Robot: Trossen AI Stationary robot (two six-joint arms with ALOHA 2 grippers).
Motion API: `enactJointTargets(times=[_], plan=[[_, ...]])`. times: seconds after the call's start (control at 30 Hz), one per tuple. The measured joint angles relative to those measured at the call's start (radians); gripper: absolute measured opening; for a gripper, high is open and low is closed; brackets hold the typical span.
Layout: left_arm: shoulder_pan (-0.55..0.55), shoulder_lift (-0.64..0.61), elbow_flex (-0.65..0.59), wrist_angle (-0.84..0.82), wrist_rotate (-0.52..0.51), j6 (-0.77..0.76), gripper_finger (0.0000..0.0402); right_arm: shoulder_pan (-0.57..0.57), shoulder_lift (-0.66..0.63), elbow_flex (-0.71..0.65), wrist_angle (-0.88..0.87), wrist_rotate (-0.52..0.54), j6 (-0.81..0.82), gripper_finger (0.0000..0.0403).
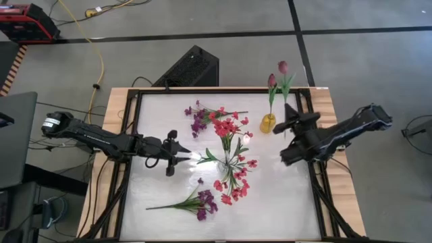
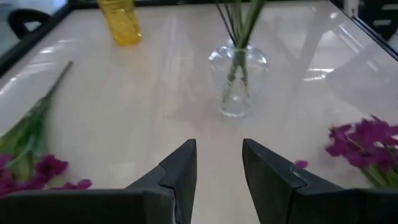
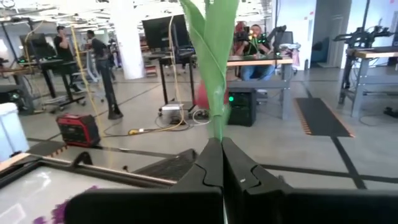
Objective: Sort flowers into vase by color
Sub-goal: Put the dark red tulip into the yellow vase
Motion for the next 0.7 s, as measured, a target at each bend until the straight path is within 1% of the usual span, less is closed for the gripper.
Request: enactJointTargets(times=[0.17,0.3,0.43,0.57,0.7], plan=[[0.016,0.0,0.0,0.001,-0.049,0.0,0.0119,0.002,-0.102,-0.041,0.0,0.006,-0.066,0.0016],[0.04,0.0,0.0,0.002,-0.052,-0.016,0.0119,0.04,-0.164,-0.087,0.003,-0.01,-0.068,0.0016],[0.052,0.0,0.0,0.01,-0.05,-0.031,0.0119,0.102,-0.199,-0.099,0.02,-0.078,-0.041,0.0016],[0.054,0.0,0.0,0.01,-0.049,-0.015,0.0119,0.157,-0.205,-0.099,0.084,-0.141,-0.045,0.0016],[0.054,0.0,0.0,0.008,-0.049,-0.013,0.0119,0.176,-0.196,-0.099,0.188,-0.288,-0.046,0.0016]])
